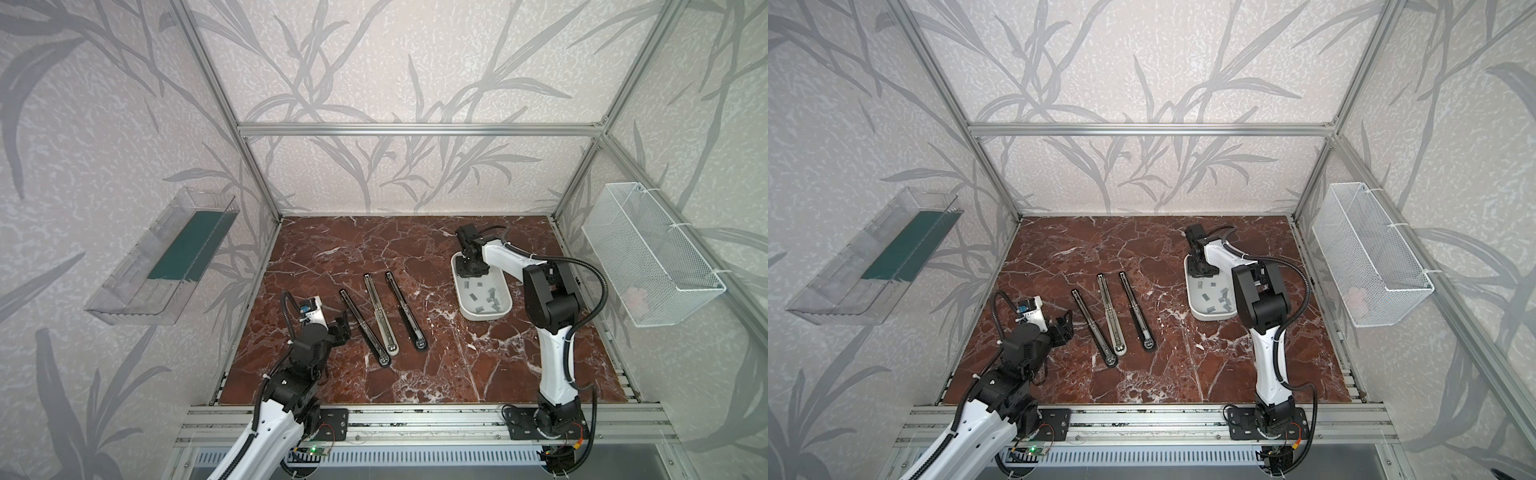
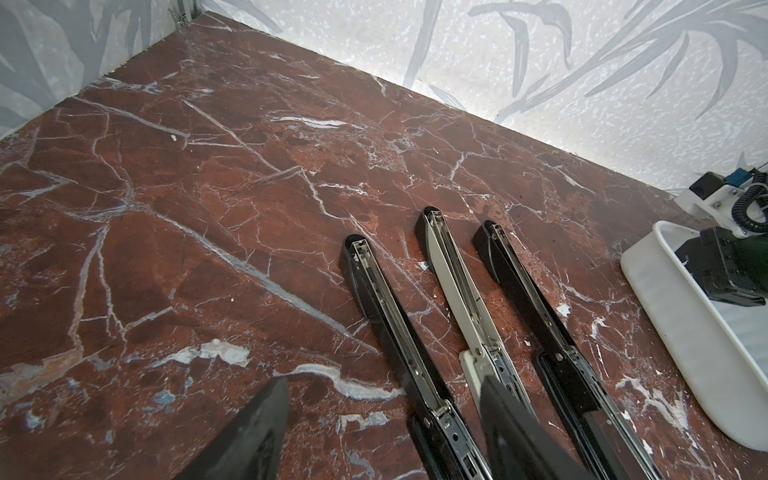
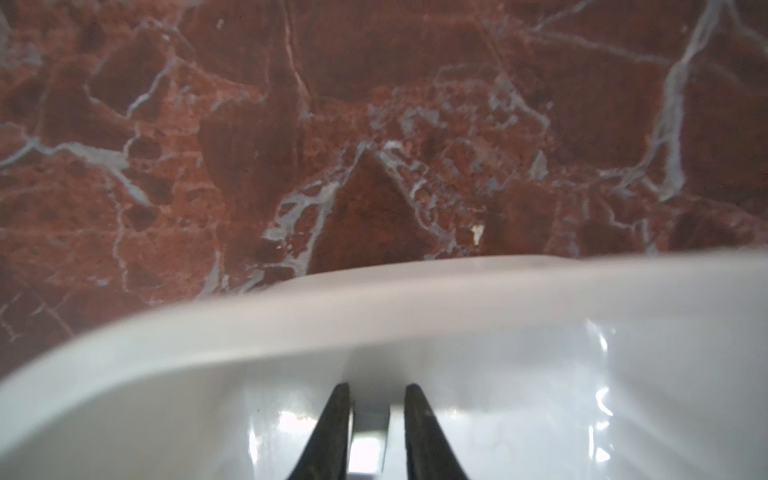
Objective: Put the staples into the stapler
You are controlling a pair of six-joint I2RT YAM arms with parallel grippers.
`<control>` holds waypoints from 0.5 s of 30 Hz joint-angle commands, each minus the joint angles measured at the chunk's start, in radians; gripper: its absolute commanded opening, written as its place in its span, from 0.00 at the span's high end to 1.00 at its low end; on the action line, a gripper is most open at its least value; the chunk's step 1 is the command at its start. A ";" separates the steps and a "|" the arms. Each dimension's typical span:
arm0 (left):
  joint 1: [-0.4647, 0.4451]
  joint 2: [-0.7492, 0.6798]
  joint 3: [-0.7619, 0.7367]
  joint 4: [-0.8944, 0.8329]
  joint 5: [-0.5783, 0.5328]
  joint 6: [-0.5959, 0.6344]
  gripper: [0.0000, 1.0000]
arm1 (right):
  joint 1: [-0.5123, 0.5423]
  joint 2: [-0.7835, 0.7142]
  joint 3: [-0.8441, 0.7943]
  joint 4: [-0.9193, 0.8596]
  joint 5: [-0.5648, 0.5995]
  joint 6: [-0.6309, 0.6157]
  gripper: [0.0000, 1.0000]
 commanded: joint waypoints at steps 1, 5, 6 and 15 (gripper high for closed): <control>0.006 -0.004 -0.009 -0.010 -0.023 -0.012 0.26 | -0.006 0.015 0.016 -0.040 -0.015 -0.001 0.80; 0.007 -0.003 -0.010 -0.008 -0.023 -0.012 0.26 | -0.004 -0.005 -0.021 -0.024 -0.016 0.007 0.83; 0.007 -0.002 -0.010 -0.009 -0.023 -0.012 0.25 | -0.004 -0.009 -0.027 -0.023 -0.018 0.007 0.83; 0.007 -0.008 -0.011 -0.011 -0.020 -0.013 0.26 | -0.003 -0.030 -0.063 -0.016 -0.018 0.015 0.77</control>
